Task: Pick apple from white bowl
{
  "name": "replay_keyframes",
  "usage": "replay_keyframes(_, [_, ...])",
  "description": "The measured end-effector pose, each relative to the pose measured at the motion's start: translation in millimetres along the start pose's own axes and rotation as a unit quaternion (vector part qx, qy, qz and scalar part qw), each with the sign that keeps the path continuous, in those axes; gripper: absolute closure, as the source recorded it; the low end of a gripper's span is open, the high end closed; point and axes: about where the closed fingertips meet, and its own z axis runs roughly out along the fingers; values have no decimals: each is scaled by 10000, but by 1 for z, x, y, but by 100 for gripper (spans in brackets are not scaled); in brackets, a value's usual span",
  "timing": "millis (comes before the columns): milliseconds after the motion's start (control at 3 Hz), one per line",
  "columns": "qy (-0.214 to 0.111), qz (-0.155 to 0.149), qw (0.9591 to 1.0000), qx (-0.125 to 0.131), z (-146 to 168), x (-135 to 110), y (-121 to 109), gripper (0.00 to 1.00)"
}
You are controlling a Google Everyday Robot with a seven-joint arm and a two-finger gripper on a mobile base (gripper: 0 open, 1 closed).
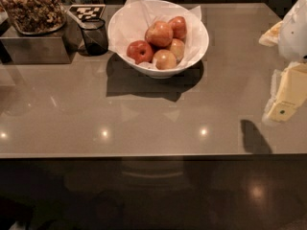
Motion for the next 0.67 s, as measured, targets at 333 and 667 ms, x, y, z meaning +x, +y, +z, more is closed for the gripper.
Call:
replay_keyframes(333, [-2,0,10000,1,0,0,0,0])
replay_keyframes(667, [-543,33,9984,159,-3,-7,-8,0])
